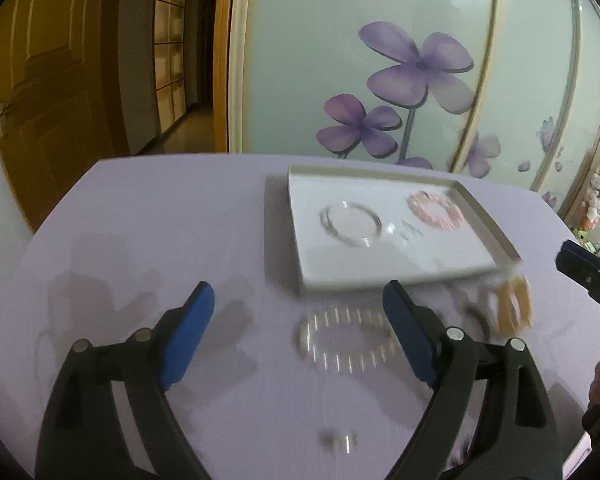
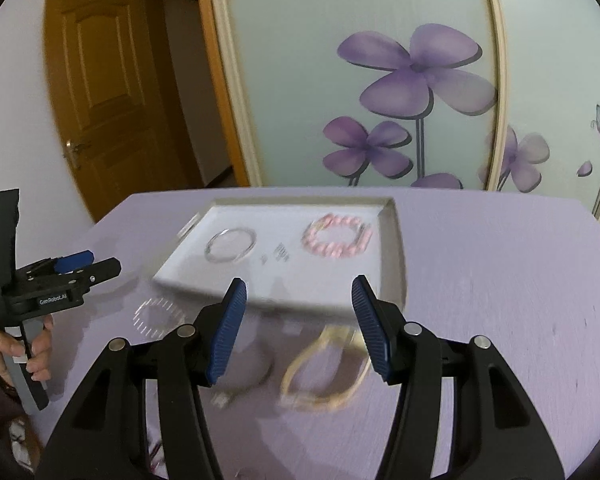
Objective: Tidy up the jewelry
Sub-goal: 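Move the left gripper to the dark red bead necklace and grasp it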
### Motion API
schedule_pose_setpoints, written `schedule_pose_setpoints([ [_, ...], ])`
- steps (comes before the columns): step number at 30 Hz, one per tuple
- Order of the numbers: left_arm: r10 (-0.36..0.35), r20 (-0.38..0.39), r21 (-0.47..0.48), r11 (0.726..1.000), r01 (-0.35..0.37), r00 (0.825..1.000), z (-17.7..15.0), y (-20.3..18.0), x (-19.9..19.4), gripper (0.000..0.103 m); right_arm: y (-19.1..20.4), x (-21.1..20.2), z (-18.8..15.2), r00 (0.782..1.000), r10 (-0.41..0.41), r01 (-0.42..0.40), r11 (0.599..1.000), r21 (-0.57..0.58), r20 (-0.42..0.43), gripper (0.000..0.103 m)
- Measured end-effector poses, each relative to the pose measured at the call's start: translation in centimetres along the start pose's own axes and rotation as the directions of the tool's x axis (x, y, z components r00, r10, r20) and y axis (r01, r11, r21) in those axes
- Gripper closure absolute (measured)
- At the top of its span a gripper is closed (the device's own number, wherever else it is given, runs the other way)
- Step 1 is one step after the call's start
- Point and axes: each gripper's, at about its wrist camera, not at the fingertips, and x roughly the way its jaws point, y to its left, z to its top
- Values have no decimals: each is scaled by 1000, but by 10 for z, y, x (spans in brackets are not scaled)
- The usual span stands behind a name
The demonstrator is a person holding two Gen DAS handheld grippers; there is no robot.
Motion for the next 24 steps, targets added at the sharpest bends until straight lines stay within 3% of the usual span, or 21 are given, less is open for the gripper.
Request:
schedule_pose_setpoints([
  [6,-112,-25,30,993,113,993,-57,-30,-47,16,10,-35,-39,1000,-3,3,1000,15,-10,46],
  [12,-178,-76,117,976,186,981,-103,-80,-58,14,2,-57,-62,1000,-19,20,998,59,-17,46],
  [20,-97,-148,169,978,122,984,-126,-118,-36,14,-5,-80,-80,1000,-24,24,997,79,-1,46],
  [24,-41,-156,175,982,69,987,-129,-124,-24,20,-10,-85,-86,1000,-24,24,994,102,1,46],
])
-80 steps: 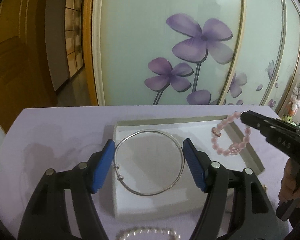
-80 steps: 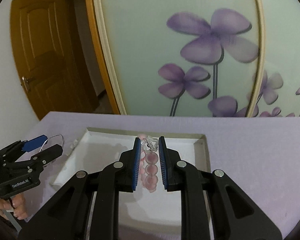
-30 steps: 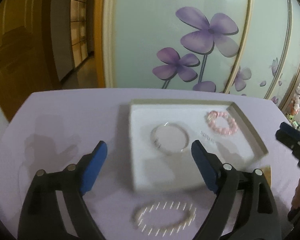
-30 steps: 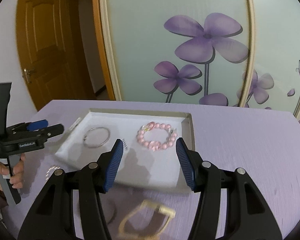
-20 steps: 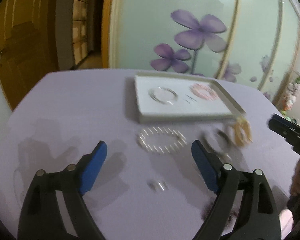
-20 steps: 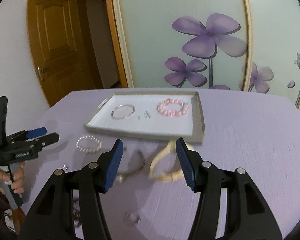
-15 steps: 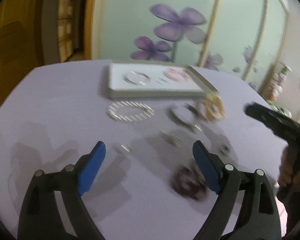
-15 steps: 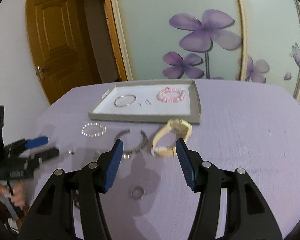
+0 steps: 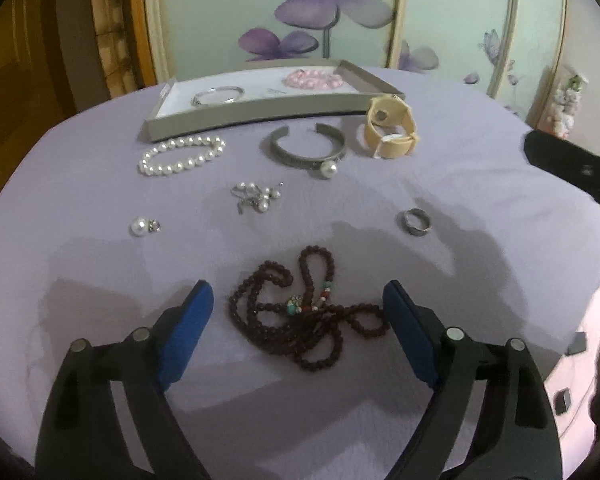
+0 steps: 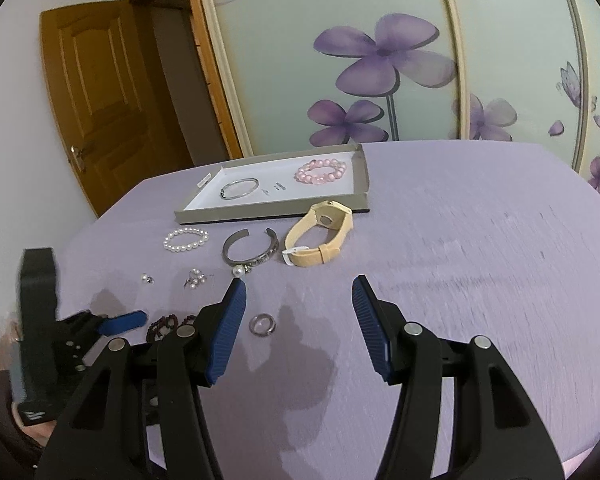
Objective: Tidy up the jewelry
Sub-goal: 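Move the left gripper to the dark red bead necklace and grasp it, then grasp the silver ring with the right gripper while the left gripper lifts the necklace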
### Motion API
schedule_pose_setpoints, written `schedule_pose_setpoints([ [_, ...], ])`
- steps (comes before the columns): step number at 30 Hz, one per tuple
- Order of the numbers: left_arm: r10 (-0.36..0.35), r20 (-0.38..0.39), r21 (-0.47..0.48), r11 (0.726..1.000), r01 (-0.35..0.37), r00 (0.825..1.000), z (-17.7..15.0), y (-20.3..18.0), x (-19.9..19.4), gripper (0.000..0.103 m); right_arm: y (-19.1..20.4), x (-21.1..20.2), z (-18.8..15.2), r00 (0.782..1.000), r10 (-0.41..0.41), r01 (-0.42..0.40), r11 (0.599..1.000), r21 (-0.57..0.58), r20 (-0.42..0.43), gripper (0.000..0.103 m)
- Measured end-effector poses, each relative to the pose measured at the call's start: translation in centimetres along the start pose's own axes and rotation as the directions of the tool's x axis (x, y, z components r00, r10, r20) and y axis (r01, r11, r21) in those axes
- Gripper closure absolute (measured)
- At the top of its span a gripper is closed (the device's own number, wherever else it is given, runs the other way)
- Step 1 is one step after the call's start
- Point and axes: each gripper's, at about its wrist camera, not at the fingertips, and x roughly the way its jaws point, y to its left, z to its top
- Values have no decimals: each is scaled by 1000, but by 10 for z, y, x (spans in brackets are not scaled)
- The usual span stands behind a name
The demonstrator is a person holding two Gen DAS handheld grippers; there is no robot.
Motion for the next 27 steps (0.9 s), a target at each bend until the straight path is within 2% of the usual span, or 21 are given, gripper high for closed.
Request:
schedule_pose_setpoints([
  [4,13,18,9,1000,-13,1000,-1,-5,1,28,-2,0,-3,1000,3,-2,1000,8,-5,46],
  [7,13,25,8,1000,-14,1000,0,-7,0,38,-2,1,-5,1000,10,-10,1000,14,-7,46],
  [8,15,30,5,1000,-15,999,0,-7,0,45,-1,2,-6,1000,13,-13,1000,16,-8,46],
  [10,19,40,1,1000,-19,999,1,-7,-1,65,-1,3,-8,1000,19,-18,1000,20,-11,46],
  [11,20,44,-4,1000,-20,999,2,-6,-1,82,-1,3,-8,1000,20,-20,1000,22,-12,46],
  [12,14,44,-19,1000,-13,999,3,-2,-1,92,-1,4,-9,1000,22,-22,999,25,-13,46],
  [16,-36,38,-72,997,38,999,5,14,0,95,2,8,-14,999,31,-31,999,35,-23,46],
  [27,-31,68,-125,991,39,997,5,48,-20,96,19,28,-26,995,62,-61,998,21,-84,46],
])
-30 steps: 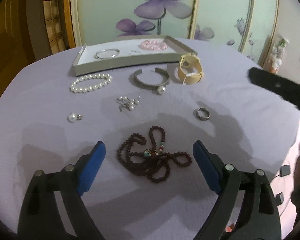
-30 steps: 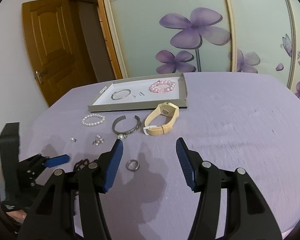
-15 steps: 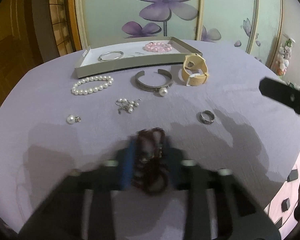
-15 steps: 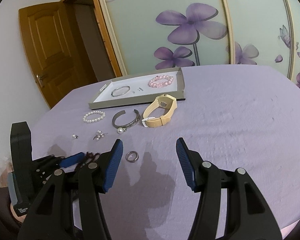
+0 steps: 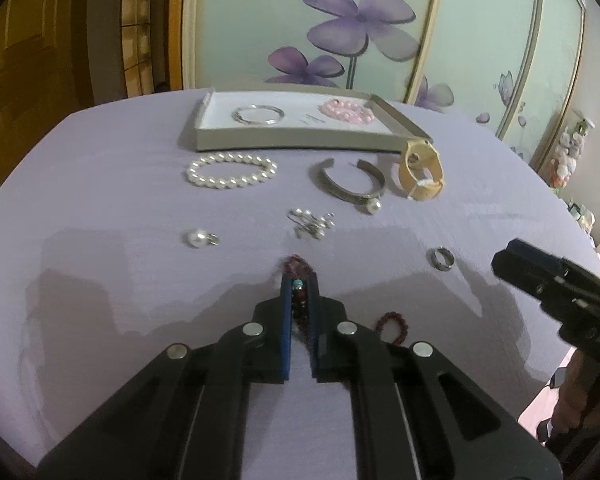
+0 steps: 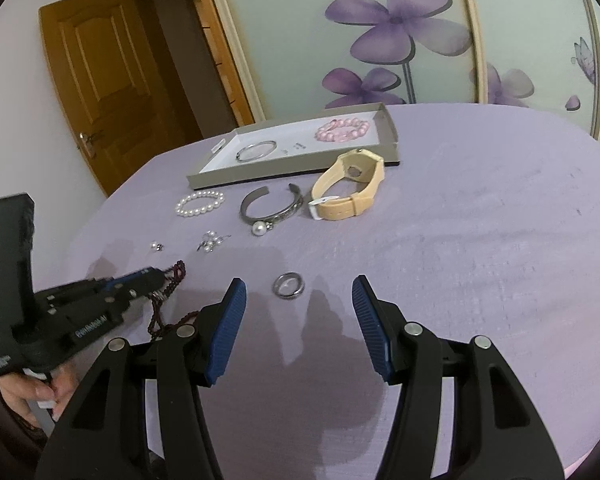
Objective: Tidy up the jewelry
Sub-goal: 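Grasp the silver ring with the right gripper while the left gripper lifts the necklace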
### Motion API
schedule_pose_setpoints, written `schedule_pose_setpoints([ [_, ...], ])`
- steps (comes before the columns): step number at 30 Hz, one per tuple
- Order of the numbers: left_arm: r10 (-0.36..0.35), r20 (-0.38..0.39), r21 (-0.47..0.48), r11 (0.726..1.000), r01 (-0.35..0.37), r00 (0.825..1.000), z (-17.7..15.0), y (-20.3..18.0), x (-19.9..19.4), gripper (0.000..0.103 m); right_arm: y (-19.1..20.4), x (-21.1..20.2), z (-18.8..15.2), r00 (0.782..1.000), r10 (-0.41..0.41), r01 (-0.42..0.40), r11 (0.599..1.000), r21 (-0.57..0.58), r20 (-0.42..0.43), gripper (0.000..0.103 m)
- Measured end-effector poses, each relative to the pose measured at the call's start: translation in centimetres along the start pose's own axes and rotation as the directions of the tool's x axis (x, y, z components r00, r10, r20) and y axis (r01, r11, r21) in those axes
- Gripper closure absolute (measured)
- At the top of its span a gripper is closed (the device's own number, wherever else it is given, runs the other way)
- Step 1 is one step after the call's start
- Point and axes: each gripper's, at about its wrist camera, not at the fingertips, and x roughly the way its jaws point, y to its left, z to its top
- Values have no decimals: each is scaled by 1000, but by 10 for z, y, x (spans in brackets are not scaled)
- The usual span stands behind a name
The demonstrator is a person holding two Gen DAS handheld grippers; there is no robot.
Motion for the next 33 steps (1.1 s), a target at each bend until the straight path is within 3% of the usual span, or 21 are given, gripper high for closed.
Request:
schedule_pose_setpoints([
  [10,-11,114,-21,1000,13,993,26,25,-50,96,7,9,-4,999,-6,6,1000,-11,-33,47],
  [20,-37,187,-13,999,40,982,49,30,-80,96,16,36,-2,992,-76,72,996,-49,-100,63],
  [27,-53,199,8,999,52,979,54,23,-83,96,25,45,2,987,-127,117,988,-101,-103,66],
  [29,-54,201,6,999,54,978,55,24,-82,96,27,46,1,981,-168,155,979,-129,-95,80],
  [33,-59,205,2,998,60,977,59,27,-85,96,23,42,2,982,-151,139,984,-114,-114,81],
])
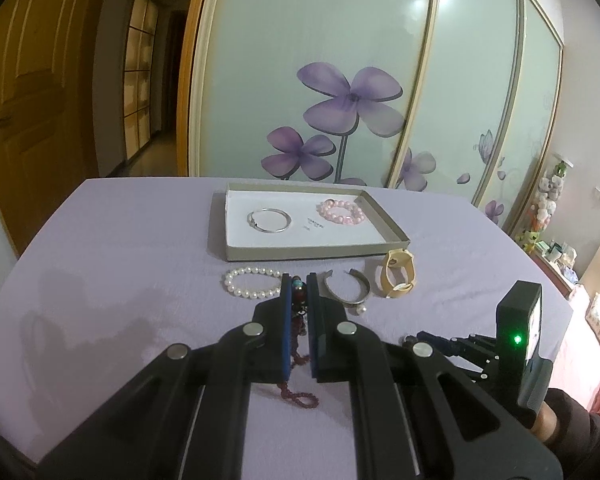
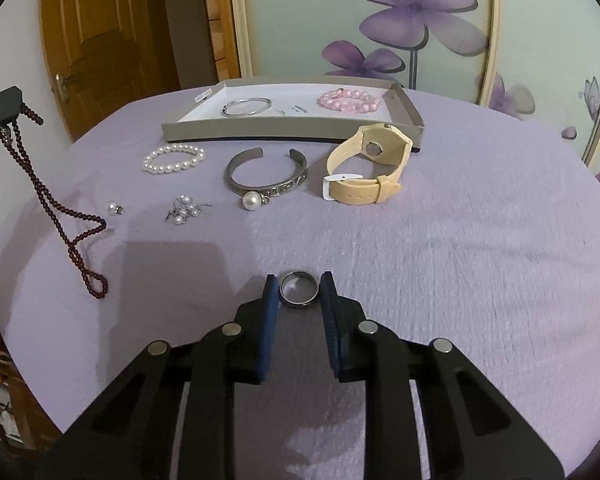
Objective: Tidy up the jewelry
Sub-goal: 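Grasp the silver ring with the right gripper while the left gripper lifts the necklace, then lower the necklace and ring into the tray and open both grippers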
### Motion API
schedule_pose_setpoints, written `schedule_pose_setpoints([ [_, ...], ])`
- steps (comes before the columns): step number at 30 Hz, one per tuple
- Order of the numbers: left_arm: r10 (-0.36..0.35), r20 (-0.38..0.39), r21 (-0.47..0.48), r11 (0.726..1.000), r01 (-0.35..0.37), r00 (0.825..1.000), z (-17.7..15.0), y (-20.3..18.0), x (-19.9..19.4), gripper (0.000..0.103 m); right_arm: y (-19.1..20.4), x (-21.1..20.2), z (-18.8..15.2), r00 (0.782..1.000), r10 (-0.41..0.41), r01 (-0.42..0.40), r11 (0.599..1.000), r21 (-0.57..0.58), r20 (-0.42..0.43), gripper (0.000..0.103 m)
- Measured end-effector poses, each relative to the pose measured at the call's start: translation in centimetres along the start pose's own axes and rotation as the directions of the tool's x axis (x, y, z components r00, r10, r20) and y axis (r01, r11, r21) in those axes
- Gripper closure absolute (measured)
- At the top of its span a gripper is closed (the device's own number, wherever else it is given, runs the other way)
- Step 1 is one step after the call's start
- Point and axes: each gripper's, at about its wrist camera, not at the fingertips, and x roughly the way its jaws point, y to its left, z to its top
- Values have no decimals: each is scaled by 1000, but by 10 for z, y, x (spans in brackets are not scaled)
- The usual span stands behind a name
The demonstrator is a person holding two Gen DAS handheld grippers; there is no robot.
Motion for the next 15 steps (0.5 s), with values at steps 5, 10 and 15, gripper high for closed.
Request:
schedule_pose_setpoints([
  [5,4,26,24,1000,-5,1000,14,-1,-6,96,-2,-21,14,998,30,-30,1000,3,57,81],
  [10,19,64,57,998,-22,998,40,-4,-8,96,-3,-45,45,988,34,-31,999,-22,152,81],
  [15,30,84,72,997,-36,996,72,-3,0,96,-11,-47,77,979,18,-15,1000,-15,204,81],
])
